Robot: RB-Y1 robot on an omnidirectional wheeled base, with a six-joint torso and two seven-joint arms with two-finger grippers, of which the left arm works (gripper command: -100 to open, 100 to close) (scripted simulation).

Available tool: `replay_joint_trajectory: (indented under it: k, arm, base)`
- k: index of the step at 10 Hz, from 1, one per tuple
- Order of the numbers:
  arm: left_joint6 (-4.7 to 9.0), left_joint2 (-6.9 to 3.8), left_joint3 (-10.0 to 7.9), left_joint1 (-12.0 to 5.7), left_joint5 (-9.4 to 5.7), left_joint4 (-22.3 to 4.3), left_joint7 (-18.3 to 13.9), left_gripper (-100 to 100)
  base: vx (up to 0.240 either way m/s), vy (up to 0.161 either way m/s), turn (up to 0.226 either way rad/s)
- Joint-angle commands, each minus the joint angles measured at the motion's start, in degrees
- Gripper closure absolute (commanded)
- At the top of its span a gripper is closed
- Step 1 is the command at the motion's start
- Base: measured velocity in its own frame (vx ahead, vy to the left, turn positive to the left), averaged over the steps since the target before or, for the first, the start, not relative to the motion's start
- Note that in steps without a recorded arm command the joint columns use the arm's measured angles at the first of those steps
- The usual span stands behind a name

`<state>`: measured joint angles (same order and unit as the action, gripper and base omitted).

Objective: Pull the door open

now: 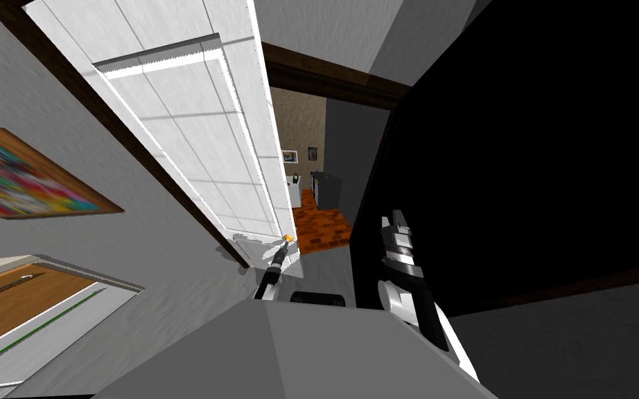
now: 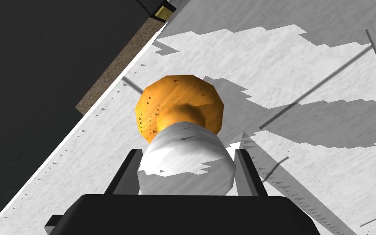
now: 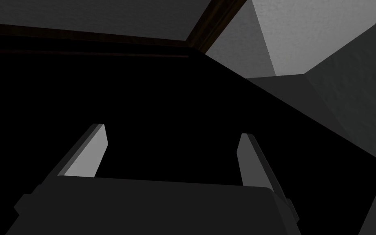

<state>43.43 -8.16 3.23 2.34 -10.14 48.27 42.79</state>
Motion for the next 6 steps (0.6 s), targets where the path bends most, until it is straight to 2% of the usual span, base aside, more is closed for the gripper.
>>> replay_joint_trajectory:
  k: [1, 2, 6]
  arm:
    - [0.18, -0.15, 0.23, -0.08, -0.55, -0.3, -2.9, 100]
    - [0.18, -0.15, 0.23, -0.08, -0.55, -0.3, -3.0, 100]
    - [0.54, -0.85, 0.69, -0.38, -2.05, -0.9, -9.6, 100]
  base:
    - [-0.037, 0.01, -0.032]
    - [-0.036, 0.005, -0.019]
    - [-0.047, 0.011, -0.041]
